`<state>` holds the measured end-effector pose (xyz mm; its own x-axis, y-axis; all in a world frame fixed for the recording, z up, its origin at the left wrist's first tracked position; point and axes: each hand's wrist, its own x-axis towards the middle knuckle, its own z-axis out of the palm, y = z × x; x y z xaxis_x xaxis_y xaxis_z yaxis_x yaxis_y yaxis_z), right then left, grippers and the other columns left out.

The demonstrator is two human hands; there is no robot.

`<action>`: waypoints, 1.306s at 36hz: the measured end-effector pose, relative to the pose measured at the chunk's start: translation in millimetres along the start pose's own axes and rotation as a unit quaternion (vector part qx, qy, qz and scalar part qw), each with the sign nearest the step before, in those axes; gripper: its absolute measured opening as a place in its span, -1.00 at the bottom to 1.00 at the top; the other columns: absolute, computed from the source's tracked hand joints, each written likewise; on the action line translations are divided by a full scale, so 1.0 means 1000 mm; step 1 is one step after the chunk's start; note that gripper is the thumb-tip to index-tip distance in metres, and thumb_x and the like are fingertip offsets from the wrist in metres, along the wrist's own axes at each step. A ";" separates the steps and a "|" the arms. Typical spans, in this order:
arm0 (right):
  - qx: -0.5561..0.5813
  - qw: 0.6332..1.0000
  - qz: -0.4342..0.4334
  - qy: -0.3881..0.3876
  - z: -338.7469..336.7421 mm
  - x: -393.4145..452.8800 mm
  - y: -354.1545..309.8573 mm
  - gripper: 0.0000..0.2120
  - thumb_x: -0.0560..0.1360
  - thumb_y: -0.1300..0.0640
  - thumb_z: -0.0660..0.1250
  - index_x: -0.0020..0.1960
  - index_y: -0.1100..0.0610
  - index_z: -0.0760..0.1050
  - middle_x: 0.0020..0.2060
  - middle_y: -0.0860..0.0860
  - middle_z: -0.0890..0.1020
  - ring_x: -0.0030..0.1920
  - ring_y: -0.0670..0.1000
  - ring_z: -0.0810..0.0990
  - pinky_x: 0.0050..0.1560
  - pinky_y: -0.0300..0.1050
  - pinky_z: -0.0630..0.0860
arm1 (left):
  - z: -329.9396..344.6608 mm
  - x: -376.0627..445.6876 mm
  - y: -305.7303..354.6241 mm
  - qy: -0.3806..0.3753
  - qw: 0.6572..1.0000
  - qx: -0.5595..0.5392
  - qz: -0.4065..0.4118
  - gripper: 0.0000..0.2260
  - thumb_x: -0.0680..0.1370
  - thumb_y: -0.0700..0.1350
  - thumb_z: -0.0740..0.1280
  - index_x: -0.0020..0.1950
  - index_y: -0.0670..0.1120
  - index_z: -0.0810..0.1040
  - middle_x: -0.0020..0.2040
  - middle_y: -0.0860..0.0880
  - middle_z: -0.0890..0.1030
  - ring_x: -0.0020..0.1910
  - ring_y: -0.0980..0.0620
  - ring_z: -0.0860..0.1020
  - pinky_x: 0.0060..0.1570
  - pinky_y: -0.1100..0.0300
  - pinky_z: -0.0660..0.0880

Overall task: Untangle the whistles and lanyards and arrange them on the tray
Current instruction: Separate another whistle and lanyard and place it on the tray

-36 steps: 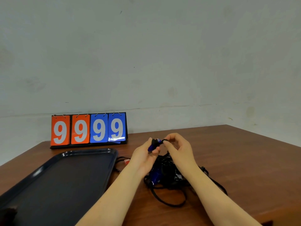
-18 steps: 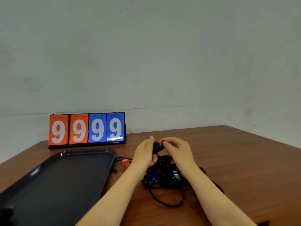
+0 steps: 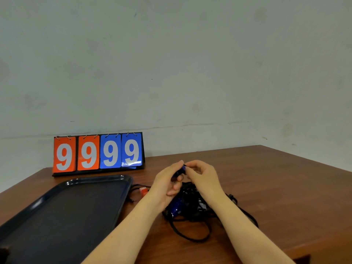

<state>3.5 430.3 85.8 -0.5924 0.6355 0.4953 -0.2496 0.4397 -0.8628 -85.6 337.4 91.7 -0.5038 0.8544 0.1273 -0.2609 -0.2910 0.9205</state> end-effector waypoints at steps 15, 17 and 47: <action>0.054 0.995 0.069 -0.056 0.004 -0.001 -0.002 -0.89 0.51 0.11 0.39 -0.09 0.15 0.60 -0.38 -0.02 0.61 -0.30 -0.03 0.52 -0.24 -0.24 0.47 | -0.003 0.004 -0.004 0.087 0.996 -0.006 0.017 -0.74 0.56 -0.03 0.29 0.05 -0.23 0.48 -0.42 -0.06 0.45 -0.63 0.13 0.30 -0.66 0.36 0.11; 0.051 0.995 0.070 -0.053 0.003 -0.001 -0.001 -0.92 0.50 0.14 0.39 -0.13 0.15 0.60 -0.38 -0.02 0.61 -0.32 -0.05 0.52 -0.25 -0.25 0.47 | -0.003 0.003 -0.004 0.093 0.995 -0.009 0.015 -0.76 0.56 -0.04 0.29 -0.01 -0.23 0.48 -0.43 -0.05 0.44 -0.63 0.13 0.29 -0.67 0.36 0.10; -0.026 0.999 -0.030 0.036 0.001 -0.004 -0.002 -0.91 0.52 0.20 0.34 -0.08 0.02 0.56 -0.23 0.00 0.66 -0.15 -0.05 0.65 -0.03 -0.04 0.62 | 0.000 -0.006 0.009 -0.006 0.996 -0.061 -0.071 -0.74 0.46 0.07 0.38 -0.22 -0.11 0.50 -0.41 0.04 0.26 -0.48 0.14 0.22 -0.56 0.34 0.10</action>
<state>5.9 426.5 85.1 -0.5205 0.6495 0.5543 -0.2430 0.5097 -0.8253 -84.7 330.3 99.0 -0.4442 0.8959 0.0044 -0.4267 -0.2159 0.8782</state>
